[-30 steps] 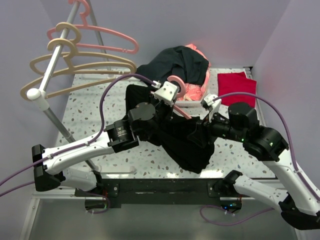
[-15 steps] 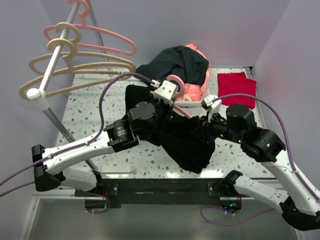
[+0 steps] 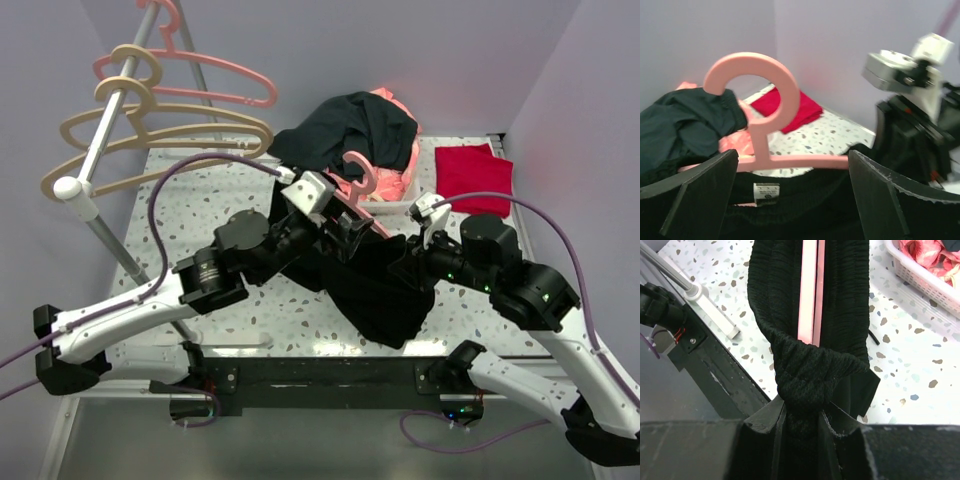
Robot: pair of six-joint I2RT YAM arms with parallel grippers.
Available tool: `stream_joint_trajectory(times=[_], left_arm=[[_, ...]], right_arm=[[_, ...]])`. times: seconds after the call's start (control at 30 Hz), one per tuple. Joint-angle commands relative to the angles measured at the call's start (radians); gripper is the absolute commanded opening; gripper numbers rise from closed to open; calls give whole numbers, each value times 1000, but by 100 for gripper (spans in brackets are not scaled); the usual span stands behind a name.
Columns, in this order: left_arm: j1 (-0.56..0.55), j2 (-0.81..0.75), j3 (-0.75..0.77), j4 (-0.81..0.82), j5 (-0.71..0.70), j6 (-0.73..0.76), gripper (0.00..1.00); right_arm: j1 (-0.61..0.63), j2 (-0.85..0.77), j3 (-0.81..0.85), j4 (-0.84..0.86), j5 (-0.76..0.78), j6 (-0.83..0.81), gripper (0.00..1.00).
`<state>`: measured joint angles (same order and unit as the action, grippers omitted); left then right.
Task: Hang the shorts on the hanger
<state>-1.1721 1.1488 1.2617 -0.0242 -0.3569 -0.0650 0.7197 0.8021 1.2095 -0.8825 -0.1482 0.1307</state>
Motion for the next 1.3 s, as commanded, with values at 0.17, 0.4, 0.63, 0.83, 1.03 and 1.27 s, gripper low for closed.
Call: stream_joint_trajectory(times=[0.17,0.4,0.63,0.83,1.03,1.27], left_arm=[[-8,-178,-241,30,561,60,95],[-262,-55,-358,99,359,94,95],[-366,60,-466,306,283,96,94],[-376,222,-502,506,112,82,93],[-367,316,-498,642,-36,41,92],[-317,361,-522,702,35,39,92]], right_arm=[[0,-6,87,-9,-36,-19,0],[0,89,214,-55,-114,-54,0],[0,215,364,-85,-174,-89,0],[1,312,498,-59,-325,-91,0],[43,405,604,-29,-369,-75,0],[208,561,789,-6,-268,-108,0]])
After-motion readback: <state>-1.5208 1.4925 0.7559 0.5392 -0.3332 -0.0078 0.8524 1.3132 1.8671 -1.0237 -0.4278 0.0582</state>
